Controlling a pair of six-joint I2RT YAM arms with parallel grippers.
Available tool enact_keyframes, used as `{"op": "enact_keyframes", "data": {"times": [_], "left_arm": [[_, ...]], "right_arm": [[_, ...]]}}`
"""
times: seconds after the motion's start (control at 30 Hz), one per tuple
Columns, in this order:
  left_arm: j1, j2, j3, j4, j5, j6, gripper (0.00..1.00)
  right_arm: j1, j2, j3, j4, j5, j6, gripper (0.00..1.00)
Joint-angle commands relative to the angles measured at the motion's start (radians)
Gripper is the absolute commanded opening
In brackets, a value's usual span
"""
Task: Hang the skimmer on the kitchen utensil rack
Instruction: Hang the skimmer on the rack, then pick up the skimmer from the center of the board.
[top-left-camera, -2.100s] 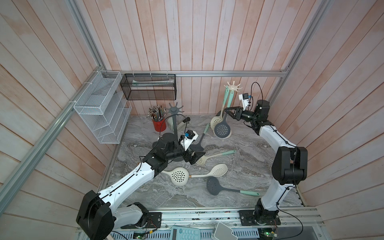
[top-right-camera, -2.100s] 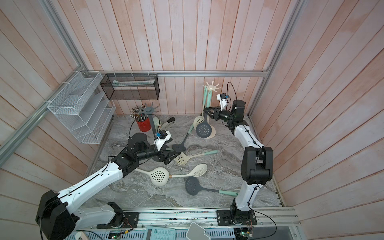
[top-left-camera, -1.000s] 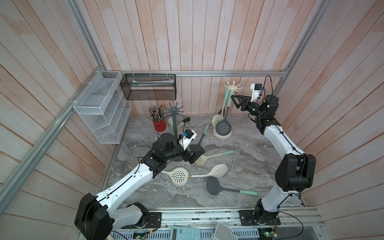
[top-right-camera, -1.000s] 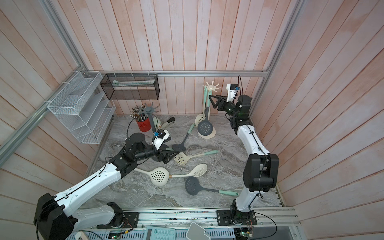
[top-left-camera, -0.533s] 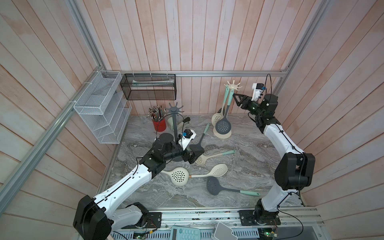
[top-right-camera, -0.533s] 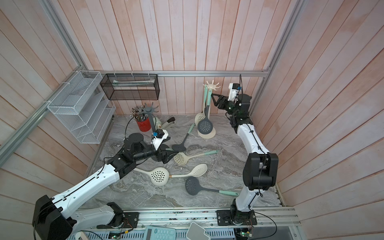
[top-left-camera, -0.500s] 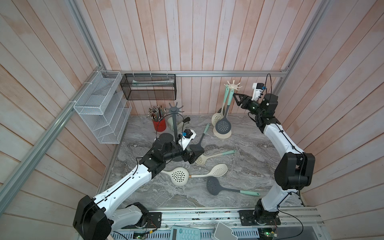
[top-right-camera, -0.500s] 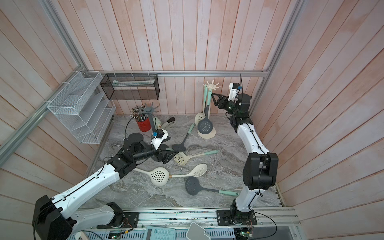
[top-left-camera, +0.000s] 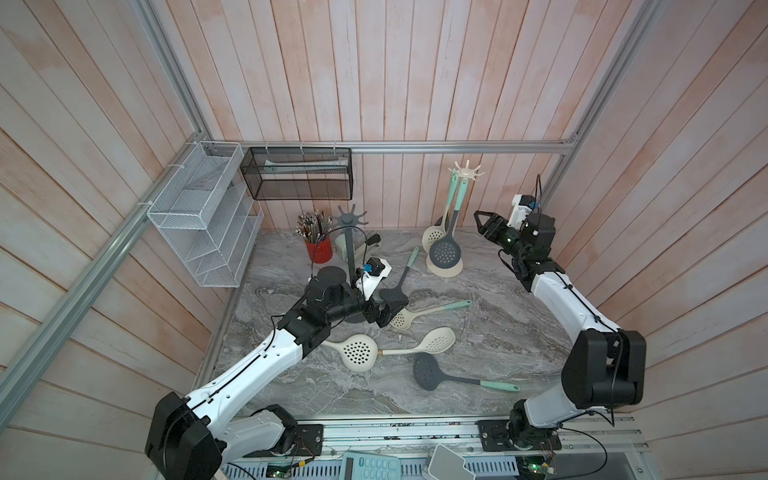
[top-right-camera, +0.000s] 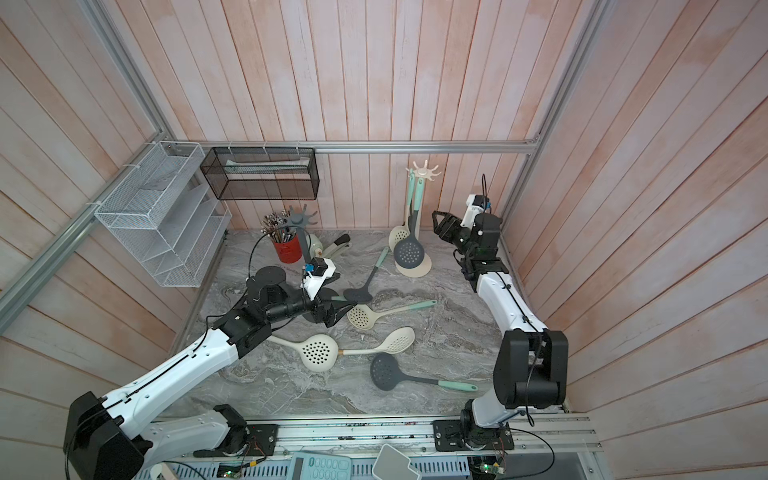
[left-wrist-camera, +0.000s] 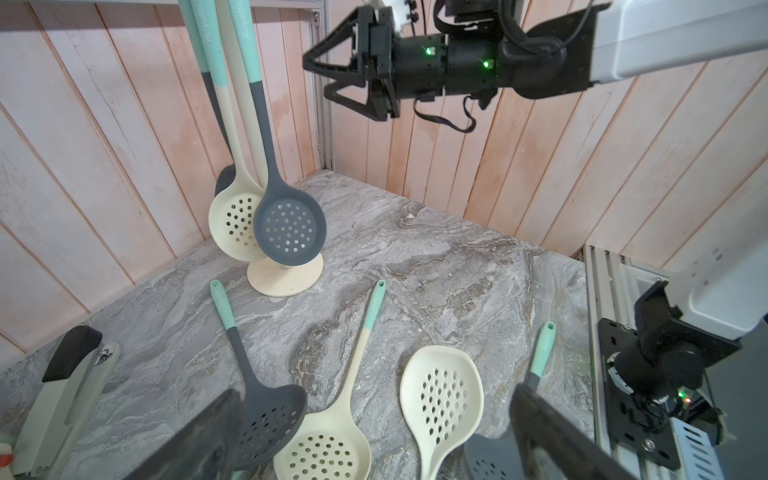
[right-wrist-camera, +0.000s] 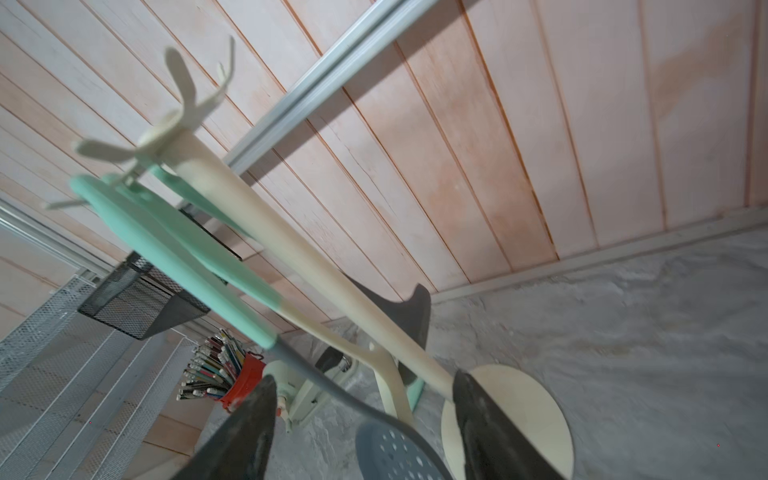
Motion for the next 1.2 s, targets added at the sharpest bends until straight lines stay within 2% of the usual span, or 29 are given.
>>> {"op": "enact_keyframes", "data": {"times": [0.0, 0.13, 0.37, 0.67, 0.83, 1.0, 1.17], "left_arm": [[0.005, 0.004, -0.012, 0.004, -0.013, -0.018, 1.0], [0.0, 0.014, -0.008, -0.003, -0.023, -0.02, 1.0], [-0.021, 0.057, -0.005, -0.006, -0.048, -0.025, 1.0], [-0.109, 0.175, 0.074, -0.111, -0.171, -0.092, 0.94], [-0.158, 0.247, 0.147, -0.19, -0.192, -0.216, 0.87], [-0.242, 0.33, 0.223, -0.289, -0.27, -0.312, 0.83], [-0.289, 0.395, 0.265, -0.382, -0.322, -0.414, 0.77]], "right_arm": [[0.0, -0.099, -0.123, -0.042, 0.099, 0.073, 0.68], [0.009, -0.212, -0.283, -0.121, 0.163, 0.157, 0.68], [0.026, -0.327, -0.445, -0.215, 0.251, 0.271, 0.68], [0.027, -0.446, -0.616, -0.268, 0.337, 0.368, 0.68], [0.025, -0.492, -0.67, -0.258, 0.365, 0.378, 0.68], [0.023, -0.488, -0.671, -0.255, 0.375, 0.355, 0.68], [0.022, -0.487, -0.667, -0.258, 0.37, 0.322, 0.68]]}}
